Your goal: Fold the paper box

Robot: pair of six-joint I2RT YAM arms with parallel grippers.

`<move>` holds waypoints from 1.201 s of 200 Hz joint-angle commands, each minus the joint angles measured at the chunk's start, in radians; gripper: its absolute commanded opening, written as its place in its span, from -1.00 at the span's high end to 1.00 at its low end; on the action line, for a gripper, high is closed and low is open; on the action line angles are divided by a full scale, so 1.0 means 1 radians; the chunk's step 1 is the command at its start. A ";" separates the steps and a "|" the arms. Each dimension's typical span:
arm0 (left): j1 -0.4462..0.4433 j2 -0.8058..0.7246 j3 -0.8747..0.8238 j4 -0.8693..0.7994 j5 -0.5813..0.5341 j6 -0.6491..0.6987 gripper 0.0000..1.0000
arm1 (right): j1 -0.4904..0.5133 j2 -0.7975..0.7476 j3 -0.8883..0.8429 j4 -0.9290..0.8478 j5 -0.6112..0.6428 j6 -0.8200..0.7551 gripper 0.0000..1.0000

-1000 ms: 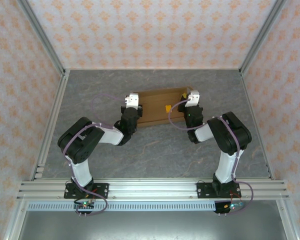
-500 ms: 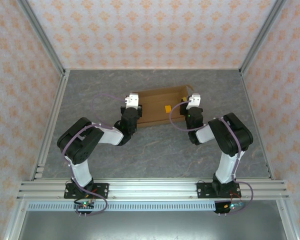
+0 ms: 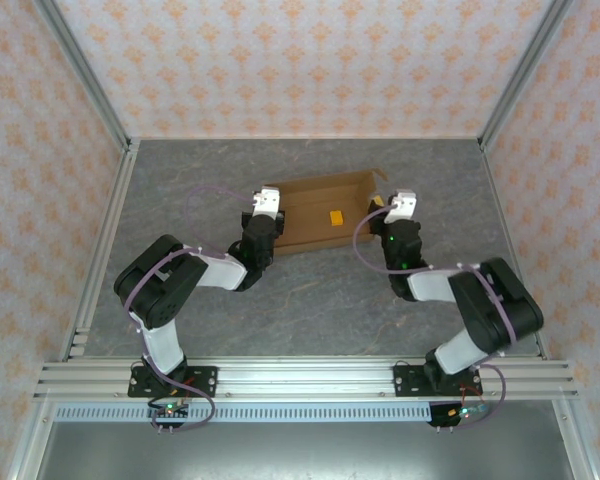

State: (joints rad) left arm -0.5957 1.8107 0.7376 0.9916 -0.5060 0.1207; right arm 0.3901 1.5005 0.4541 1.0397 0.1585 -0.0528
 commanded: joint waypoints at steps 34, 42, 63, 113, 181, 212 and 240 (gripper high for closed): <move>-0.001 -0.007 -0.008 -0.054 -0.003 0.050 1.00 | -0.006 -0.312 0.146 -0.489 -0.143 -0.089 0.07; -0.001 -0.007 -0.008 -0.056 -0.004 0.049 1.00 | -0.011 -0.344 0.194 -0.552 -0.188 -0.094 0.06; -0.001 -0.008 -0.012 -0.048 -0.003 0.050 1.00 | -0.015 -0.335 0.330 -0.702 -0.308 -0.109 0.03; -0.001 -0.008 -0.015 -0.045 -0.008 0.050 1.00 | -0.013 -0.178 0.674 -1.067 -0.559 -0.212 -0.16; -0.001 -0.011 -0.017 -0.042 -0.012 0.047 1.00 | -0.030 0.105 1.170 -1.688 -0.816 -0.494 -0.38; -0.001 -0.011 -0.018 -0.041 -0.014 0.046 1.00 | -0.030 0.149 1.239 -1.788 -0.831 -0.587 -0.39; -0.001 -0.011 -0.019 -0.043 -0.016 0.045 1.00 | -0.031 0.184 1.312 -1.879 -0.835 -0.658 -0.41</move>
State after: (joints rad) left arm -0.5957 1.8107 0.7376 0.9920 -0.5060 0.1333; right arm 0.3630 1.6646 1.6886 -0.6926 -0.6342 -0.6010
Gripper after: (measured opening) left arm 0.062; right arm 0.701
